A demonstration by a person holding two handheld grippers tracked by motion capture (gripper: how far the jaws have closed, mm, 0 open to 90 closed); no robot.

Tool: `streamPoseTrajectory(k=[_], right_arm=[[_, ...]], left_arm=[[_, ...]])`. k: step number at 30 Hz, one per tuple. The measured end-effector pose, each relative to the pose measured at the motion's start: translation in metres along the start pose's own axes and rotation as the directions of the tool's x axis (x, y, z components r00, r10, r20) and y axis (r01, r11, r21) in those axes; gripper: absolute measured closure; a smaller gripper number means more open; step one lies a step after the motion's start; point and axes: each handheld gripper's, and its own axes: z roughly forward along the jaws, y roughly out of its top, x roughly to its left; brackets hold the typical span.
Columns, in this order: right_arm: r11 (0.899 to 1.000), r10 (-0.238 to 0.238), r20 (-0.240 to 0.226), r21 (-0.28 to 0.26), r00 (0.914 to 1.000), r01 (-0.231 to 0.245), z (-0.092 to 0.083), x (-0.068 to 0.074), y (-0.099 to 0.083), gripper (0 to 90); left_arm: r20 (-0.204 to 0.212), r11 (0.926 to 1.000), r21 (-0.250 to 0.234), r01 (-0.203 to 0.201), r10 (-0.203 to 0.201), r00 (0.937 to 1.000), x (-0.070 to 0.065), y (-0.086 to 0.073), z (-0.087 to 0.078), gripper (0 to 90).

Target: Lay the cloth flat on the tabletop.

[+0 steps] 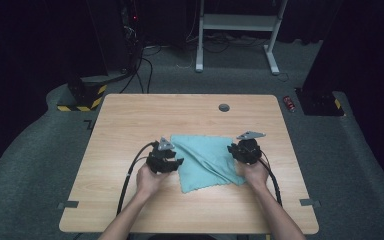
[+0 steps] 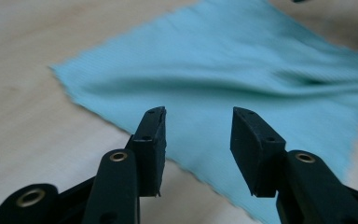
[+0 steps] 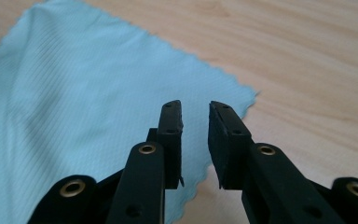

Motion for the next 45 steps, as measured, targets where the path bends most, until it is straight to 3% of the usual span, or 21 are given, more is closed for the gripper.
streamPoseTrajectory(k=[2,7,11,14,18,21,27,31,37,41,45], right_arm=[[1.0,-0.021,-0.011,0.018,0.9997,0.021,-0.001,0.003,-0.005,75.8],[0.998,-0.049,-0.017,0.046,0.9987,0.049,0.001,0.01,-0.01,78.3],[0.996,-0.05,-0.012,0.07,0.9987,0.051,0.005,0.009,-0.012,80.9],[0.994,-0.051,-0.004,0.092,0.9987,0.051,0.009,0.007,-0.013,83.5],[0.995,-0.046,-0.005,0.094,0.9989,0.047,0.01,0.004,-0.014,88.9],[0.994,-0.046,-0.006,0.098,0.9989,0.046,0.011,0.003,-0.013,89.8],[0.993,-0.07,0.018,0.1,0.9974,0.068,0.013,0.004,-0.011,90.0],[0.992,-0.073,0.044,0.11,0.9964,0.068,0.013,0.004,-0.009,90.0],[0.994,-0.051,0.061,0.102,0.9968,0.045,0.013,-0.003,-0.009,90.0],[0.995,-0.054,0.054,0.091,0.9971,0.049,0.011,-0.002,-0.008,89.9],[0.995,-0.061,0.026,0.08,0.9978,0.059,0.007,0.005,-0.008,86.4]], left_arm=[[0.021,0.9999,0.012,-0.007,0.007,0.9997,-0.011,-0.007,0.0,55.4],[0.019,0.999,0.038,-0.022,0.021,0.9996,-0.025,-0.015,0.005,55.3],[0.011,0.9969,0.062,-0.049,0.048,0.9988,-0.029,-0.017,0.01,57.1],[0.039,0.9929,0.104,-0.057,0.053,0.9978,-0.03,-0.02,0.016,60.4],[0.02,0.9907,0.105,-0.087,0.085,0.9962,-0.032,-0.02,0.017,66.5],[0.002,0.9887,0.106,-0.106,0.106,0.9943,-0.032,-0.021,0.016,74.0],[0.015,0.9844,0.111,-0.136,0.135,0.9907,-0.03,-0.02,0.016,88.3],[0.042,0.983,0.127,-0.133,0.128,0.9908,-0.025,-0.02,0.014,89.2],[0.043,0.9826,0.139,-0.122,0.118,0.9921,-0.014,-0.022,0.002,89.2],[0.039,0.9811,0.158,-0.113,0.108,0.9934,-0.008,-0.027,-0.005,88.9],[0.027,0.9841,0.15,-0.095,0.092,0.9954,-0.003,-0.034,-0.012,87.8]])
